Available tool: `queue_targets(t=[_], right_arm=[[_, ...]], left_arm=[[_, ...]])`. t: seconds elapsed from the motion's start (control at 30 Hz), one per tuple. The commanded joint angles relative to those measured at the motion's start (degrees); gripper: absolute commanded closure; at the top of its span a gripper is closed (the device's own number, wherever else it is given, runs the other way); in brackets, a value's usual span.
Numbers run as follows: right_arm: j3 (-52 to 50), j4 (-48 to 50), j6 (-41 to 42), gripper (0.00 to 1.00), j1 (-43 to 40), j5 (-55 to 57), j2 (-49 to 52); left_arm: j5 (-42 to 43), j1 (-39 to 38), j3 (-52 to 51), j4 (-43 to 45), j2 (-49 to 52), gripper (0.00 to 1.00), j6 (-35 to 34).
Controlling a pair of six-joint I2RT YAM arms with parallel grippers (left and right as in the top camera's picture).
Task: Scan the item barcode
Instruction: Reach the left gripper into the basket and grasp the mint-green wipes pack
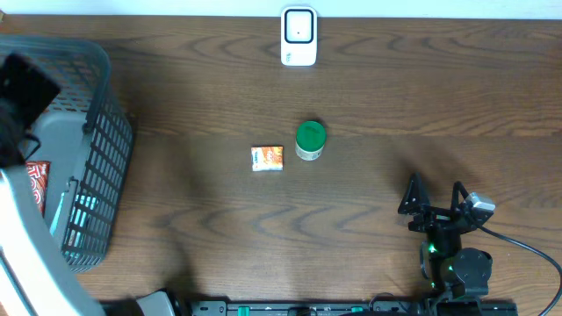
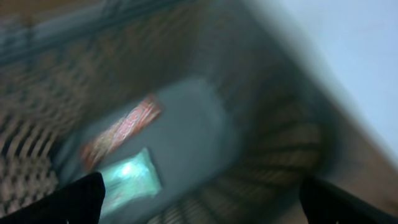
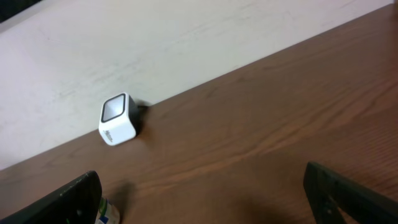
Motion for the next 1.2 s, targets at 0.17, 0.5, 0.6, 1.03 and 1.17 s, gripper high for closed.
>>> queue_targets(t=[0.17, 0.5, 0.6, 1.03, 1.17], right_arm=[[-0.1, -0.2, 0.1, 0.01, 0.1, 0.5, -0.2], [-0.1, -0.2, 0.1, 0.01, 0.1, 0.5, -0.2], [-0.1, -0.2, 0.1, 0.01, 0.1, 0.5, -0.2], [-0.1, -0.2, 0.1, 0.01, 0.1, 0.5, -0.2], [-0.1, -0.2, 0.1, 0.01, 0.1, 0.5, -0.2]], left_arm=[[2.1, 3.6, -5.9, -2.2, 17.5, 0.00, -1.1], [2.0, 3.2, -5.9, -2.1, 35.8, 0.00, 1.1], [1.8, 3.2, -5.9, -2.6, 39.6, 0.00, 1.1], [-9.5, 3.2, -6.1, -7.1, 44.9, 0.00, 0.9], [-9.7, 3.2, -6.2, -9.2, 44.9, 0.00, 0.8]])
